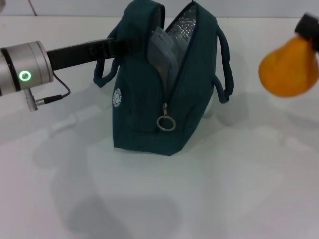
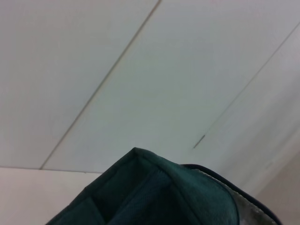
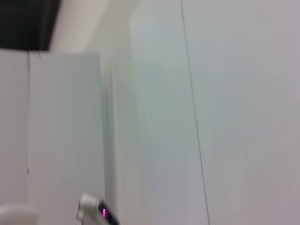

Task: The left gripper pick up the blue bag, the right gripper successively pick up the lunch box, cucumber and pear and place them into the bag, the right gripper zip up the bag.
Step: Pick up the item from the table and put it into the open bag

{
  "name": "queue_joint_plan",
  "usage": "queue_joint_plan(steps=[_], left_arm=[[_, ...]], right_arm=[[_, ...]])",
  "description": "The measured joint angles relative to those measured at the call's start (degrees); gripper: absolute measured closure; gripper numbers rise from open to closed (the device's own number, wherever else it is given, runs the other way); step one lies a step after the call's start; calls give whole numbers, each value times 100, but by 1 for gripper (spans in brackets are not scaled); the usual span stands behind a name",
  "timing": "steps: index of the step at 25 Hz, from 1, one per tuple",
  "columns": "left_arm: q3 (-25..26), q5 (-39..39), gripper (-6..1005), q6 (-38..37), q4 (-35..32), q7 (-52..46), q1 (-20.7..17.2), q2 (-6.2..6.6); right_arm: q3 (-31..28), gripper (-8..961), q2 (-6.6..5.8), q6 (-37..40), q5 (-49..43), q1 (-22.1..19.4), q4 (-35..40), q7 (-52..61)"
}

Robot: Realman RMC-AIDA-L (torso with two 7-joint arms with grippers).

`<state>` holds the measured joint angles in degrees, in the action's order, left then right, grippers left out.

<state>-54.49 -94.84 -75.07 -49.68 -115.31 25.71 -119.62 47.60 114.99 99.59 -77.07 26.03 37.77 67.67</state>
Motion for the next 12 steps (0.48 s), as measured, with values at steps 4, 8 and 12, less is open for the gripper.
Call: queue_joint_plan(steps=[4,8,12], left_arm=[[-8,3,960,-85,3,0,39,-6],[-55,84,960,-91,18,11,73,-8],[-166,257,960,-93,26,102,75,-8]], right_arm=[[21,905,18,-82,213,339,1,17],[52,901,41,-313,275,742,-74,17],[80,898,57,-468,306,1125,-216,-6]])
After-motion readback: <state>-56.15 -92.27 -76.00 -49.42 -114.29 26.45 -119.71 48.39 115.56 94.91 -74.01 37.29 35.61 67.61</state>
